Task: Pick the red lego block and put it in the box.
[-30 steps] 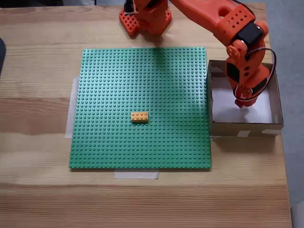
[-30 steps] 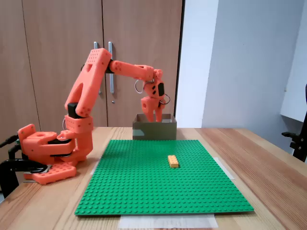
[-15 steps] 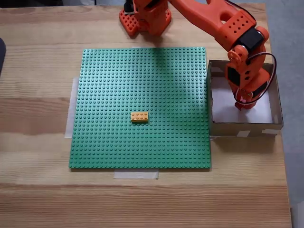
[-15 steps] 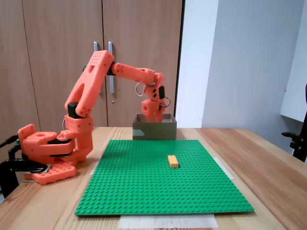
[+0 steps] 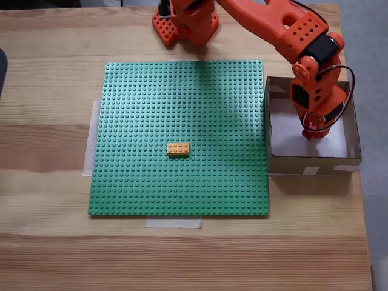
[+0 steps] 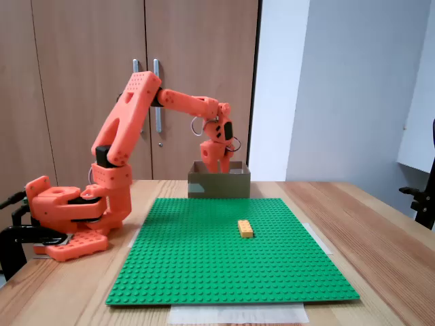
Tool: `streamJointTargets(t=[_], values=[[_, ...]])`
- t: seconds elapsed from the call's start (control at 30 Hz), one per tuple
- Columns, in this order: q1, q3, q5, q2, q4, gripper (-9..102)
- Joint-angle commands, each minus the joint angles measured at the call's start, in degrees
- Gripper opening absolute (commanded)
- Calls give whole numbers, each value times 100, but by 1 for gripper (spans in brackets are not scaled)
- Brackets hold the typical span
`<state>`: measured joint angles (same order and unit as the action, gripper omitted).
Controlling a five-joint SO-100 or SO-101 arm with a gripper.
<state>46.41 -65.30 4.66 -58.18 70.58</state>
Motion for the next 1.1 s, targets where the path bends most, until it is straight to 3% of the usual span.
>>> streamJointTargets(t=[0.0,0.3,0.73,1.07], values=[[0,255,26,-35,70,0],[0,237,-9,-35,176,14],[9,457,-158,-352,404,15],[-9,932,-167,-1081,1134,14]])
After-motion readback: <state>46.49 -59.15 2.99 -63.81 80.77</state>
